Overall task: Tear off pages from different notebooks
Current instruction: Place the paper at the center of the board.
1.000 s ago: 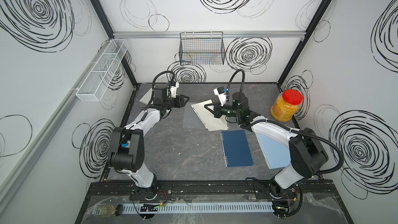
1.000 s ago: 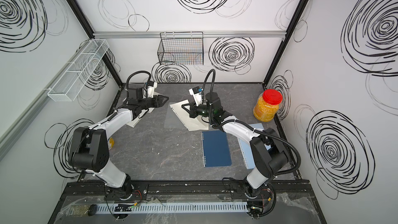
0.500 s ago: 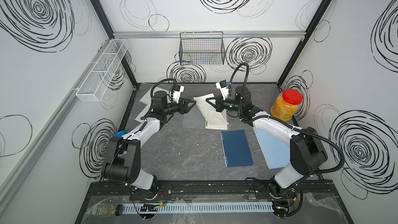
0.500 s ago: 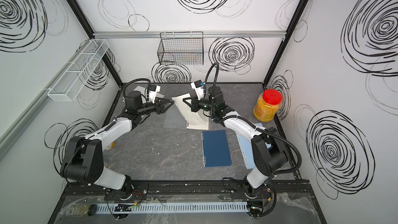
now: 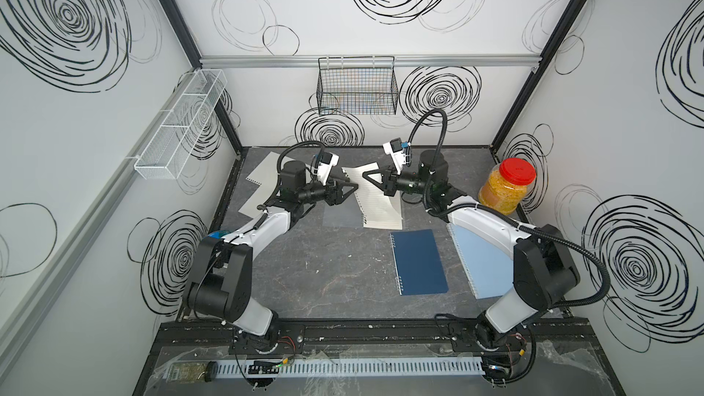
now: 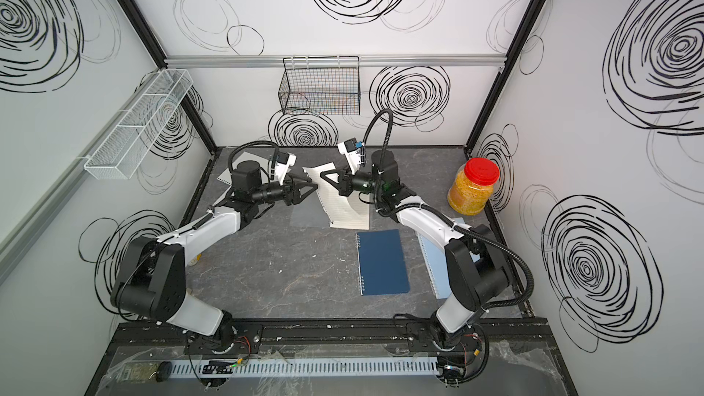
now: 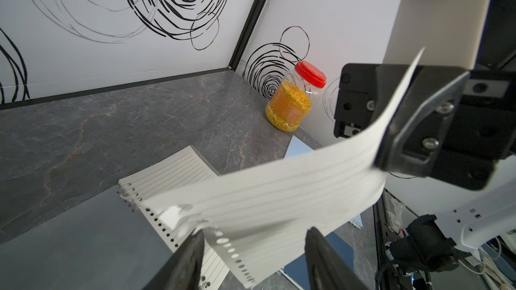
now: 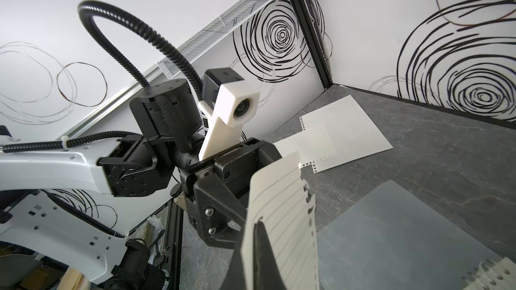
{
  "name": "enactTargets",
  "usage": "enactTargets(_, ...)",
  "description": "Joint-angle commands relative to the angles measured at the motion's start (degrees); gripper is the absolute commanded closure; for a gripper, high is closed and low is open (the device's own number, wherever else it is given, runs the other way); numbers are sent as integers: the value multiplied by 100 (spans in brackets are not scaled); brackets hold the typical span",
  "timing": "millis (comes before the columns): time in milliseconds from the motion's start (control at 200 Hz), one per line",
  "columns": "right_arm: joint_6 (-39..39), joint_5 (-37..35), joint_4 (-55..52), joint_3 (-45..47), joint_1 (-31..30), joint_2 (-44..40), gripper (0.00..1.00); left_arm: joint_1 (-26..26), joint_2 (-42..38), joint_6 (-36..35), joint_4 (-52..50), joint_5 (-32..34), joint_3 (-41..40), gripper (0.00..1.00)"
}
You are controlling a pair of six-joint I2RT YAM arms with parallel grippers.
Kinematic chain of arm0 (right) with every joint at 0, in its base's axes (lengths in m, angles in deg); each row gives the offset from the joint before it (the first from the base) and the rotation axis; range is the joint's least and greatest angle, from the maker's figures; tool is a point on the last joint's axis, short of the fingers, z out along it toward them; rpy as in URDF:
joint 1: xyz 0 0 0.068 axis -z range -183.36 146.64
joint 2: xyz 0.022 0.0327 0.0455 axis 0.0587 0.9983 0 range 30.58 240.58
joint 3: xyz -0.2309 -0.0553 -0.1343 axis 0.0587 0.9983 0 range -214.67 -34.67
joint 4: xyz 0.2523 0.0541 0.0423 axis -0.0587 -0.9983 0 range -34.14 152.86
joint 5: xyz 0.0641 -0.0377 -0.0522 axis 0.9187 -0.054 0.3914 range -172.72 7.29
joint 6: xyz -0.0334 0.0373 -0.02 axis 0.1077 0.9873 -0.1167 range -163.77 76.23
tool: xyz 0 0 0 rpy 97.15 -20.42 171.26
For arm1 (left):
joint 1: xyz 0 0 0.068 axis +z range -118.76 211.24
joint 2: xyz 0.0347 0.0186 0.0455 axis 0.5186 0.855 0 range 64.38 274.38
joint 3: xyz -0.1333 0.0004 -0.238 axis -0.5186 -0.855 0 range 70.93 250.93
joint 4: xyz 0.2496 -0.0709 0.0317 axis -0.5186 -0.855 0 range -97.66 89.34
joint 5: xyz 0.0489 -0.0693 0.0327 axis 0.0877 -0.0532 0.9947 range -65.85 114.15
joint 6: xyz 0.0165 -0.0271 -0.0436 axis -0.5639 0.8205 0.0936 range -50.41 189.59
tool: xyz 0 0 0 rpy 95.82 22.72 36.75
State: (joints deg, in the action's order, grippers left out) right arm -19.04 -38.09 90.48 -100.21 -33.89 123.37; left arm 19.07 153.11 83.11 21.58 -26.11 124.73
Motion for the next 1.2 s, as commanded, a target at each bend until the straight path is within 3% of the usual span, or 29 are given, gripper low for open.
enactTargets(0, 391, 288, 587, 0, 118, -33, 100, 36, 39, -61, 325, 159, 74, 38)
enactTargets(235, 718, 445, 956, 100, 243, 2, 100, 19, 267, 491, 1214, -626, 8, 36)
enactTargets(560, 1412, 488, 1815, 292, 472, 173, 100, -247, 304, 406, 1281, -881, 61, 41)
enactTargets(746, 1549, 360, 1939, 378, 554, 230, 100, -259, 268, 554, 1455, -823, -45, 55)
enactTargets(916, 1702, 302, 2097, 442, 621, 302, 97, -260, 250, 646, 1468, -674, -98, 77)
enactTargets(1056, 1761, 347, 2121, 403, 627, 387, 89, -254, 261, 749, 1306, -330, -68, 90)
enactTargets(1196, 1749, 299, 2049, 401, 645, 421, 72, -192, 359, 784, 872, -113, 88, 100)
